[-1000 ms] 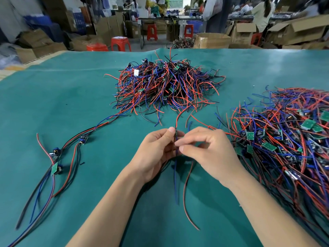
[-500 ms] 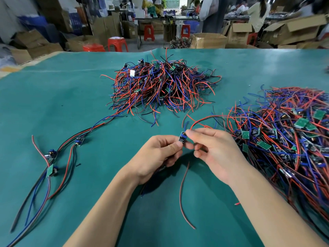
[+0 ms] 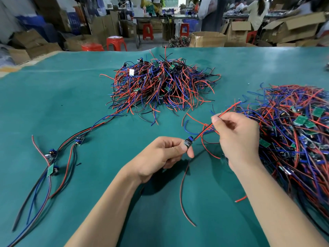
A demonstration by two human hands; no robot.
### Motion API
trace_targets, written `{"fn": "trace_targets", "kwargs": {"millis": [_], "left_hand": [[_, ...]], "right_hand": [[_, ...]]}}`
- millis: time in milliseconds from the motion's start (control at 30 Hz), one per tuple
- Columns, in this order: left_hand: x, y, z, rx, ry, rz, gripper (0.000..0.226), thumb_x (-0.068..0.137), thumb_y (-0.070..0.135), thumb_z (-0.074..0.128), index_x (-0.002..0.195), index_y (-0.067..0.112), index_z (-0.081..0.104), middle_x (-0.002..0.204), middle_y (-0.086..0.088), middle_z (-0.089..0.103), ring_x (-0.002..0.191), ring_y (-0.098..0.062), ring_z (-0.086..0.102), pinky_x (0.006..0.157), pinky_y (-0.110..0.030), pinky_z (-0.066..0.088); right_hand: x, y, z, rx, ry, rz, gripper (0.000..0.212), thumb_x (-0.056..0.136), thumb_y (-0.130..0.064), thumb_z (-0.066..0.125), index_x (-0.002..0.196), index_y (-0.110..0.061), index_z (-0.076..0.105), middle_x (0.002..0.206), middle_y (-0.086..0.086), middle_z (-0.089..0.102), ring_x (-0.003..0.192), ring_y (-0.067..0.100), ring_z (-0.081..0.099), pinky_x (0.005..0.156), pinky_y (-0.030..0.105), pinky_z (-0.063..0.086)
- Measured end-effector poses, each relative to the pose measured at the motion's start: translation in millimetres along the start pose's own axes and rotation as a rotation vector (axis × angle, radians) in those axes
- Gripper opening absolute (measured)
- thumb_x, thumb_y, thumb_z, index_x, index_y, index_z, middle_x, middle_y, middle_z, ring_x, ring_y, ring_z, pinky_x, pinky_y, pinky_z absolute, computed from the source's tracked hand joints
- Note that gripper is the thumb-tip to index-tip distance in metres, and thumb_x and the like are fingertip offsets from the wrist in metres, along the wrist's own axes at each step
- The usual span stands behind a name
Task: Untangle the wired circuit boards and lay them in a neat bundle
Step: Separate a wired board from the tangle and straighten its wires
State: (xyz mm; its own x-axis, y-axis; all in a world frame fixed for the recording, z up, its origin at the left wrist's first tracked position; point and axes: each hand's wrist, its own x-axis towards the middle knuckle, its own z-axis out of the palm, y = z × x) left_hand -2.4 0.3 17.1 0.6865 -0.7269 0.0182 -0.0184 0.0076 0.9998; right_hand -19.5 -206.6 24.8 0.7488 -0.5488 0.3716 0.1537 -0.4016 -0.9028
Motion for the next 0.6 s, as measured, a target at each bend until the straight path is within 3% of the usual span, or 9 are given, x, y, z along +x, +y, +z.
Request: {"fn": "trace_targets", "kwargs": {"millis": [200, 333, 433, 500, 567, 600], "left_hand": [[-1, 1, 1, 0.035, -0.02, -0.005, 0.025, 0.097, 0.031, 0.053, 0.085, 0.015, 0.067, 0.055, 0.008, 0.029, 0.05, -0.009, 0.021, 0.047, -0.023, 0.016], [-1, 2, 2, 0.049, -0.03, -0.007, 0.024, 0.097, 0.031, 0.053, 0.085, 0.017, 0.067, 0.055, 0.009, 0.03, 0.051, -0.009, 0.02, 0.048, -0.026, 0.013], [-1, 1, 1, 0.03, 0.012, 0.002, 0.023, 0.099, 0.028, 0.052, 0.085, 0.017, 0.067, 0.054, 0.008, 0.032, 0.05, -0.01, 0.021, 0.047, -0.025, 0.015], [1, -1, 1, -0.073, 0.129, 0.024, 0.023, 0.104, 0.021, 0.049, 0.088, 0.014, 0.064, 0.056, 0.005, 0.034, 0.05, -0.01, 0.022, 0.046, -0.023, 0.018], [3, -2, 3, -0.146, 0.232, 0.037, 0.024, 0.106, 0.017, 0.043, 0.09, 0.012, 0.061, 0.058, 0.002, 0.035, 0.05, -0.009, 0.024, 0.046, -0.02, 0.021], [4, -2, 4, -0.156, 0.26, 0.045, 0.025, 0.106, 0.017, 0.042, 0.09, 0.012, 0.06, 0.058, 0.002, 0.036, 0.049, -0.009, 0.025, 0.046, -0.019, 0.022]], "right_hand": [[11, 8, -13, 0.085, 0.118, -0.045, 0.007, 0.084, -0.031, 0.07, 0.081, -0.035, 0.076, 0.074, -0.015, 0.073, 0.066, 0.009, 0.065, 0.068, 0.043, 0.057], [9, 5, -12, 0.338, 0.185, 0.03, 0.019, 0.092, -0.007, 0.069, 0.085, -0.024, 0.074, 0.068, -0.009, 0.072, 0.057, 0.008, 0.061, 0.052, 0.021, 0.05], [11, 3, -13, 0.434, 0.352, 0.106, 0.017, 0.1, -0.007, 0.059, 0.092, -0.017, 0.07, 0.068, 0.0, 0.068, 0.052, 0.006, 0.061, 0.05, 0.021, 0.05], [12, 1, -16, 0.401, 0.422, 0.125, 0.015, 0.101, -0.01, 0.057, 0.094, -0.017, 0.068, 0.068, 0.001, 0.068, 0.052, 0.006, 0.061, 0.05, 0.023, 0.051], [5, -1, -10, 0.257, 0.322, 0.096, 0.015, 0.095, -0.02, 0.064, 0.082, -0.023, 0.071, 0.063, -0.002, 0.07, 0.055, 0.009, 0.062, 0.054, 0.033, 0.054], [-4, -4, -3, 0.168, 0.183, 0.068, 0.016, 0.09, -0.028, 0.066, 0.077, -0.022, 0.073, 0.064, -0.003, 0.072, 0.058, 0.011, 0.063, 0.059, 0.04, 0.056]]}}
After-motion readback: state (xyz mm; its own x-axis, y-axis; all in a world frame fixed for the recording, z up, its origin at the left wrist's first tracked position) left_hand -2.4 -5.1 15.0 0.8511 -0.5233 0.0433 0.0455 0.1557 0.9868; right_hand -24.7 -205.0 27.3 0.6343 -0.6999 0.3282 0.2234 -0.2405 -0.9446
